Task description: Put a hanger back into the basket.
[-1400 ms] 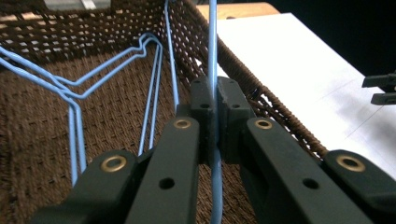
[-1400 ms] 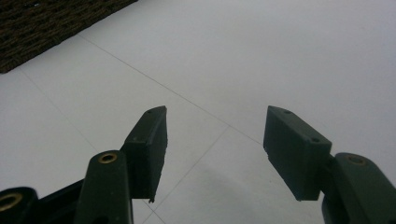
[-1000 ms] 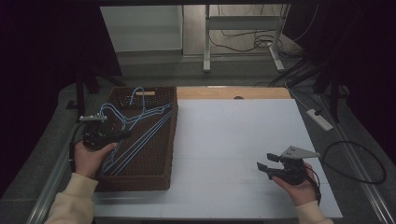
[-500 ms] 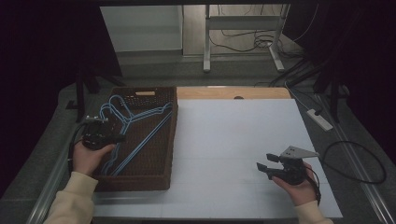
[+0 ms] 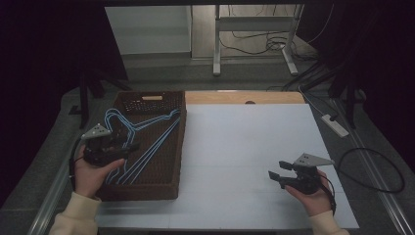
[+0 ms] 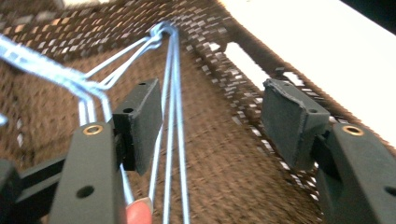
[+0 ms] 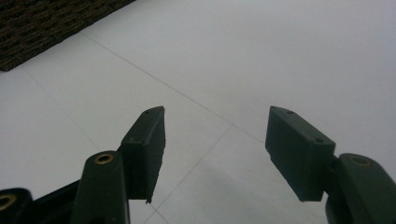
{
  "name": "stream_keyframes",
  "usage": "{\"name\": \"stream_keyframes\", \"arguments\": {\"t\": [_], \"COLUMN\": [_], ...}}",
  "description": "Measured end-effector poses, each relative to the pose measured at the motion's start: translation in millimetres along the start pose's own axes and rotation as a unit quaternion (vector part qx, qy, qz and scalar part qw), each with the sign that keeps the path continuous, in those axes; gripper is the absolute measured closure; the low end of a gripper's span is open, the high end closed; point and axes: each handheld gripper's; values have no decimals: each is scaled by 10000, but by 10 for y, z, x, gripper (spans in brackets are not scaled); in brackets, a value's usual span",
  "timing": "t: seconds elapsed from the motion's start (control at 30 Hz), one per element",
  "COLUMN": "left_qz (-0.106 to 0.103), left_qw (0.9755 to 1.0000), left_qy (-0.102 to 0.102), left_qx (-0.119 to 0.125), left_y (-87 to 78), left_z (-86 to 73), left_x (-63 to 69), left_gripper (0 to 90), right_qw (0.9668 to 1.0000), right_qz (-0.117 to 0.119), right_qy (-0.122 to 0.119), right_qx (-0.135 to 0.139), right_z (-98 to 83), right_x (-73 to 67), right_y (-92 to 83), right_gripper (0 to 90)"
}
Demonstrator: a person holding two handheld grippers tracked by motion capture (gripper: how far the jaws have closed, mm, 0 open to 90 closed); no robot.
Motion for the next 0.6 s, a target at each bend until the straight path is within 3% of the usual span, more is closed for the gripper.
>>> {"name": "stream_keyframes", "arguments": {"t": [0.07, 0.3, 0.6], "left_qz": [-179, -356, -598], "left_qw": [9998, 9987, 9967], "left_qy": [45, 265, 498], "left_qx": [114, 268, 243], "left_y": [-30, -41, 67], "left_z": [-22, -104, -248], "left_x": [75, 340, 581], "left_gripper": [373, 366, 364], "right_qw": [10000, 10000, 9999], "right_qz": [0, -34, -46], "right_qy": [14, -30, -117], "right_qx": [28, 34, 55], "right_z": [-3, -8, -21], "right_x": [5, 15, 33], "right_y": [-4, -6, -18], "right_gripper": [366, 323, 304]}}
Point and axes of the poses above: each handheld gripper's, and its own axes: y roughly forward along the jaws, z roughly out of its top, x roughly to its right, and after that the axes turned 15 degrees about -x, right-handed
